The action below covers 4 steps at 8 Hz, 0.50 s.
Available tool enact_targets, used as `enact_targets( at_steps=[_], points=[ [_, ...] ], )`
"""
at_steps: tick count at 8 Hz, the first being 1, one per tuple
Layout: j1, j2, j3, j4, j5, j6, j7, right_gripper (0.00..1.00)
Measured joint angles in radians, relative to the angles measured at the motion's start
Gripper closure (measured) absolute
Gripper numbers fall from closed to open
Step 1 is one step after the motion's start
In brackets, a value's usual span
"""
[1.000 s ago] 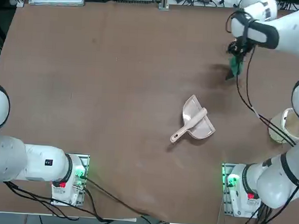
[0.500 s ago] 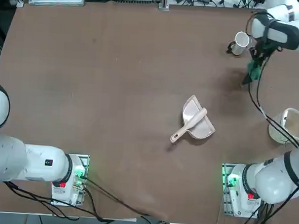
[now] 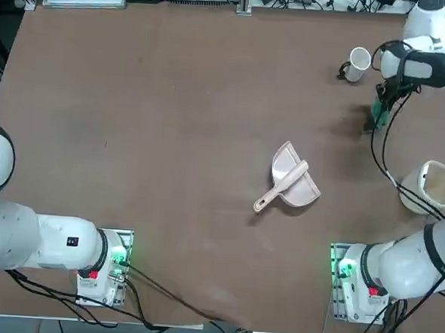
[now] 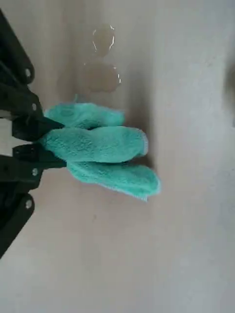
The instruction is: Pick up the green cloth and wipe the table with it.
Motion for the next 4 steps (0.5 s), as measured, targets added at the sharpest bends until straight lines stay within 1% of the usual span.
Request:
enact_targets(
  at_steps=[1,2,3,4],
  points=[
    [0.001,0.017,0.005,-0.021,0.003,0.034,0.011,0.93],
    [0.006,0.036,0.011,-0.029,0.035,0.051,0.023,0.93],
    [0.024,0.055,0.015,-0.030,0.106,0.062,0.025,0.93],
    [0.059,0.074,0.018,-0.030,0.186,0.073,0.025,0.93]
  ],
)
